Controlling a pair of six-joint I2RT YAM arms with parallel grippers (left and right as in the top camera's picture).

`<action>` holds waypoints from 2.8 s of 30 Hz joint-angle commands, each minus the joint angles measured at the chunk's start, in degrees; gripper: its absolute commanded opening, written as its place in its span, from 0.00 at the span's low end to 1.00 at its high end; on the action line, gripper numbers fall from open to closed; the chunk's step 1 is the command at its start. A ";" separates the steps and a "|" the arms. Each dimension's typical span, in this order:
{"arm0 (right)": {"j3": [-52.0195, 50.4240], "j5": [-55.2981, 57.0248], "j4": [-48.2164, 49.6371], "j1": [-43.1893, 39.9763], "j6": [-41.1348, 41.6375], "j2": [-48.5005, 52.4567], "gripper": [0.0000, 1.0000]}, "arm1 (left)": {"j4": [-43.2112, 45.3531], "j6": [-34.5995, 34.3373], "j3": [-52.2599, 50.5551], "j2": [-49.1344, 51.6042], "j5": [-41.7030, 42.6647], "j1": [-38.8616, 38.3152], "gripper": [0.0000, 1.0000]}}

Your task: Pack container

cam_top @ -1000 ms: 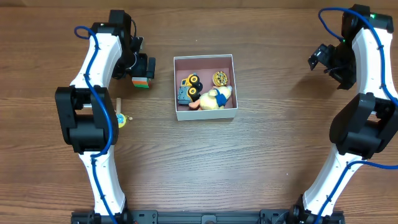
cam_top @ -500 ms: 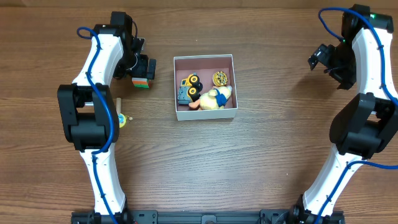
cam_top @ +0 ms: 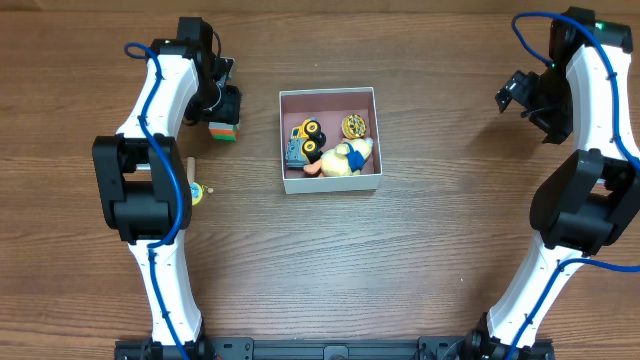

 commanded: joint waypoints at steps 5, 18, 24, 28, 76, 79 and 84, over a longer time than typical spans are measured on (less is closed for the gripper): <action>-0.20 0.11 1.73 0.13 -0.09 -0.31 1.00 | 0.20 0.72 1.07 0.61 -0.28 0.15 0.57; -0.20 0.11 6.69 0.13 -0.11 -0.31 1.00 | -4.72 0.68 7.17 0.20 1.51 0.15 0.43; -0.20 0.11 7.93 0.13 -0.11 -0.31 1.00 | -10.80 0.66 15.61 0.15 2.32 -0.28 0.44; -0.20 0.11 7.91 0.13 -0.11 -0.31 1.00 | -14.40 0.70 20.48 0.15 4.87 -2.23 0.43; -0.20 0.11 7.93 0.13 -0.11 -0.31 1.00 | -13.33 2.62 29.53 7.39 6.88 -25.00 0.56; -0.20 0.11 7.93 0.13 -0.09 -0.31 1.00 | -13.35 2.62 29.53 7.91 6.73 -25.00 0.58; -0.20 0.11 7.93 0.13 -0.09 -0.31 1.00 | -13.03 2.62 29.73 7.76 6.21 -24.87 0.77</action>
